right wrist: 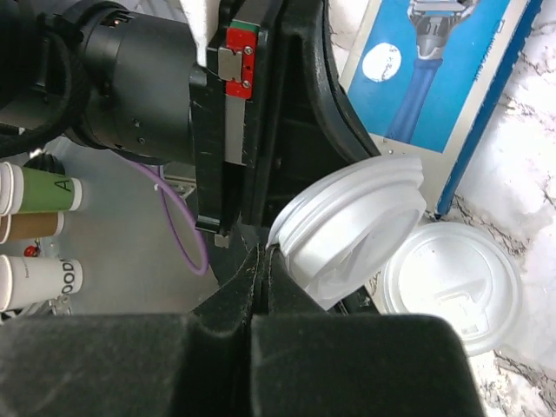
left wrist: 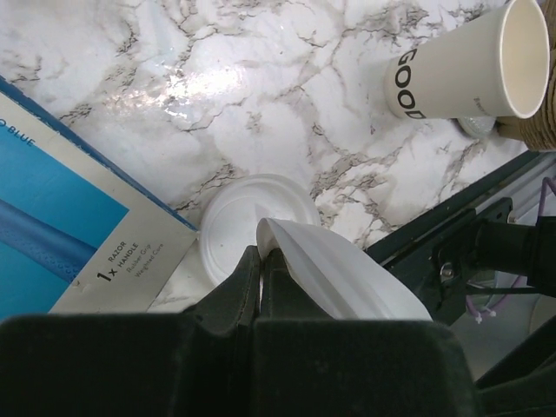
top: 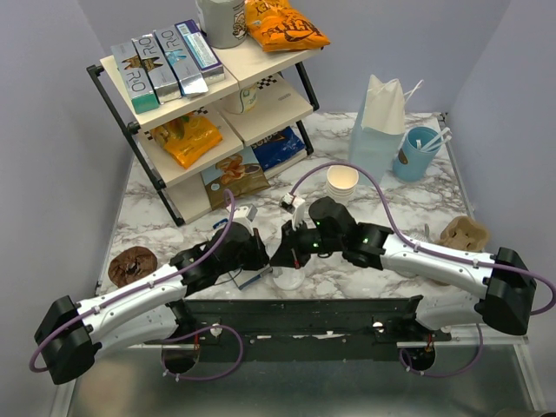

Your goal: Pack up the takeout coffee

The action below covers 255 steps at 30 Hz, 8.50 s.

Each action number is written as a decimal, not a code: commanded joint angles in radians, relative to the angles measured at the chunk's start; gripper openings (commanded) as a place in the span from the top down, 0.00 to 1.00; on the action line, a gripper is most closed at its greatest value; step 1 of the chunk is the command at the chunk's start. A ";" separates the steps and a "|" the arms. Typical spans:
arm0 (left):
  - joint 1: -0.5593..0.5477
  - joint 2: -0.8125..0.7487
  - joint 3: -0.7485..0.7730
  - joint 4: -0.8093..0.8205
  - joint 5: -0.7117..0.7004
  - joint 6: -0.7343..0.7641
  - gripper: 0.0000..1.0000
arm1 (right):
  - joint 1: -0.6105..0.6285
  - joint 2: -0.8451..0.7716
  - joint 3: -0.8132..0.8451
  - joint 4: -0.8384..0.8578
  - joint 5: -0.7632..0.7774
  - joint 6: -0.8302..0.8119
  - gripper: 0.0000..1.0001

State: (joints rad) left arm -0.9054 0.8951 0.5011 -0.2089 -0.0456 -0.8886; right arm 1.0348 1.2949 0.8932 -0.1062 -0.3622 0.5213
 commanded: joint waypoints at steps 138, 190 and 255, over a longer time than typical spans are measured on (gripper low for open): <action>-0.004 -0.166 -0.116 0.386 0.373 0.123 1.00 | 0.027 -0.333 -0.115 -0.179 0.399 0.114 0.24; -0.004 -0.177 -0.104 0.046 0.078 0.077 1.00 | 0.028 -0.045 0.050 -0.455 0.404 0.180 0.48; -0.004 0.053 -0.058 0.074 0.082 0.051 1.00 | 0.027 0.152 0.061 -0.464 0.503 0.304 0.95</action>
State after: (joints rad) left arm -0.9054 0.9253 0.4118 -0.1513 0.0147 -0.8375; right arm 1.0649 1.4231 0.9508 -0.5568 0.0891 0.7910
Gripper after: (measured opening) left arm 0.008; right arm 0.098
